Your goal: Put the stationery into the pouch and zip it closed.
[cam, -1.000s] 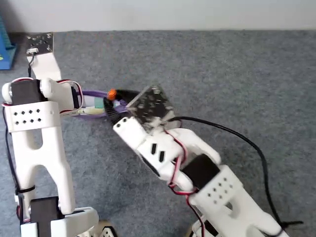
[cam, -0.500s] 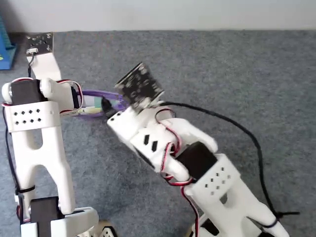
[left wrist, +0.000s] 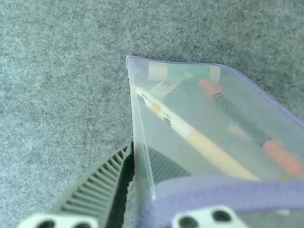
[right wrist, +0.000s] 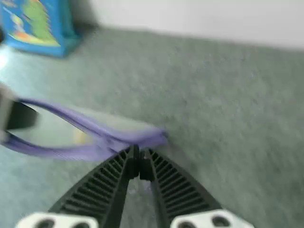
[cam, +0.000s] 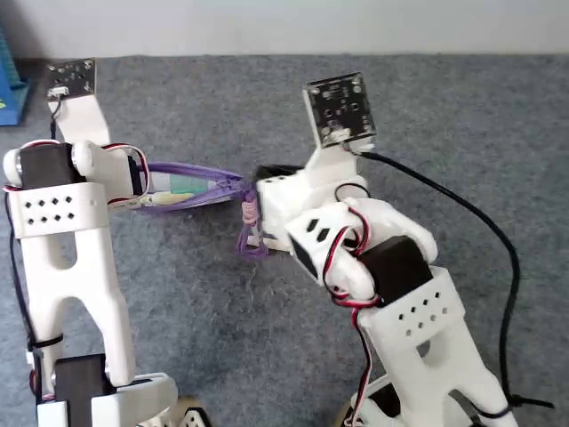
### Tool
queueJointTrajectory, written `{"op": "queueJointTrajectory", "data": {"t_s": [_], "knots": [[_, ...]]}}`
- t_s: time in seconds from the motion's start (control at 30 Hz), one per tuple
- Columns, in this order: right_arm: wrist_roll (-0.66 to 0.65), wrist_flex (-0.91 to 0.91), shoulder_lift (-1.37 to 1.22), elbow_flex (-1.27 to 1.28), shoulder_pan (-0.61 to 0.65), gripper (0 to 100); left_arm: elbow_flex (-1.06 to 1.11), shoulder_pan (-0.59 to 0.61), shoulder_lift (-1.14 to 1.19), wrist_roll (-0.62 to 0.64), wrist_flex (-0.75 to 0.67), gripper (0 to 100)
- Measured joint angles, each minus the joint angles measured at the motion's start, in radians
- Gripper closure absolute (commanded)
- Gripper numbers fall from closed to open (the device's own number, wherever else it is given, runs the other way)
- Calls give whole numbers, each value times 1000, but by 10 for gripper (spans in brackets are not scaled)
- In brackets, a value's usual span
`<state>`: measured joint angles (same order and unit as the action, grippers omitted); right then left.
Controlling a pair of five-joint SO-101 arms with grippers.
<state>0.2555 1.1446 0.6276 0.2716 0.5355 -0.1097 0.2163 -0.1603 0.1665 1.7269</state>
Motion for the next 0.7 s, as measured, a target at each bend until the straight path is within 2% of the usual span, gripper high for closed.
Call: {"op": "queueJointTrajectory", "data": {"t_s": [0.1,0.33,0.53,0.6,0.7], "knots": [[-17,17,0,68,-69,991,0,37,0,0,0,989],[-193,17,-8,287,-110,978,0,109,0,0,0,989],[-236,17,-176,310,-109,747,0,110,0,0,0,989],[-238,17,-245,310,-107,712,0,110,0,0,0,989],[-267,17,-358,275,-110,710,0,110,0,0,0,989]]}}
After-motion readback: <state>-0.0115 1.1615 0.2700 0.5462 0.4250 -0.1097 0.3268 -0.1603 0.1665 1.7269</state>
